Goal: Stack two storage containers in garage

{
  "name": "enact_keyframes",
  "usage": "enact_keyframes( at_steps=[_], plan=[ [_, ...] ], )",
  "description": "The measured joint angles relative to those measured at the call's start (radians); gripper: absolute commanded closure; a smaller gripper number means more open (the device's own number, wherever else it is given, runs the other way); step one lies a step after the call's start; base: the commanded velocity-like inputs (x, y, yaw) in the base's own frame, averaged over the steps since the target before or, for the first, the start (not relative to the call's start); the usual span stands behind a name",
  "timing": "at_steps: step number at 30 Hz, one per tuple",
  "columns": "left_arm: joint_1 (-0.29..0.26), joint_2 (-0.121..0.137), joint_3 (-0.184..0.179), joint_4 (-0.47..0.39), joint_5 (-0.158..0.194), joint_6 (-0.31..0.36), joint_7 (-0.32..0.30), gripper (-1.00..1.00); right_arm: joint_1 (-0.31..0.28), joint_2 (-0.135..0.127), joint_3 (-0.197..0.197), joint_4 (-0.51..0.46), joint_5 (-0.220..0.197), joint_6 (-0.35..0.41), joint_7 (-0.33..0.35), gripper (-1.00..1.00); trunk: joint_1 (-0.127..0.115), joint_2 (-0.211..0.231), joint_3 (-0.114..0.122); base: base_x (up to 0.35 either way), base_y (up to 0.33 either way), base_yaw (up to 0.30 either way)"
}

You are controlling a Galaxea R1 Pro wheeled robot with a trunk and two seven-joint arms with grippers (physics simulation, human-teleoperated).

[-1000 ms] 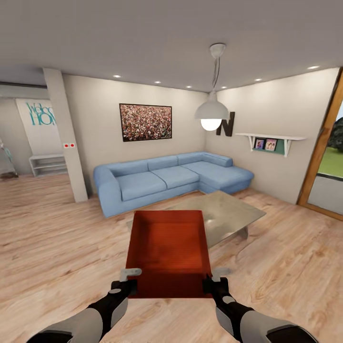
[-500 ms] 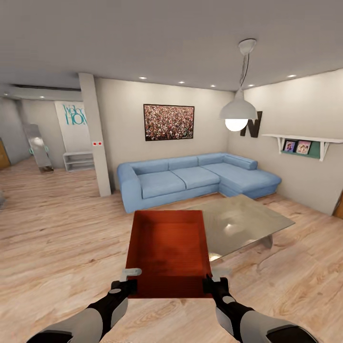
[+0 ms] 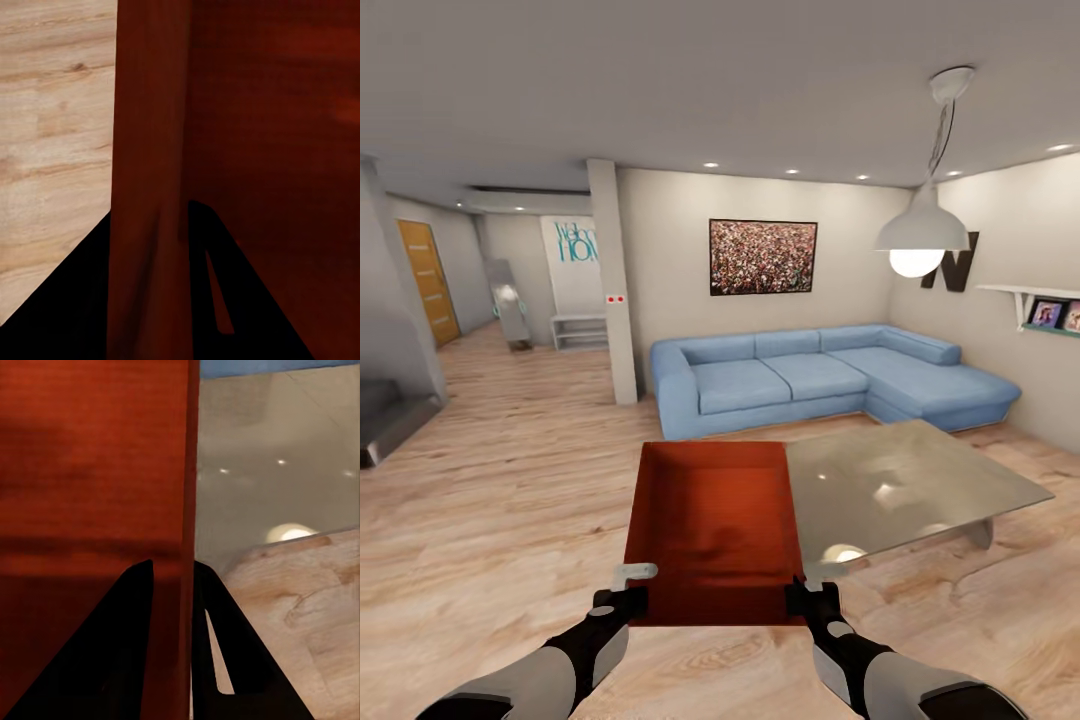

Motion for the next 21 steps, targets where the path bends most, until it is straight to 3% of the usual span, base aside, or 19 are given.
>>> enact_keyframes(
  at_steps=[21],
  plan=[
    [0.0, 0.001, -0.002, -0.002, 0.002, 0.0, -0.003, 1.0, 0.0, 0.0, -0.003, -0.001, 0.003, 0.0, 0.0, 1.0, 0.0, 0.0, 0.0, 0.0, 0.0, 0.3]
  ],
)
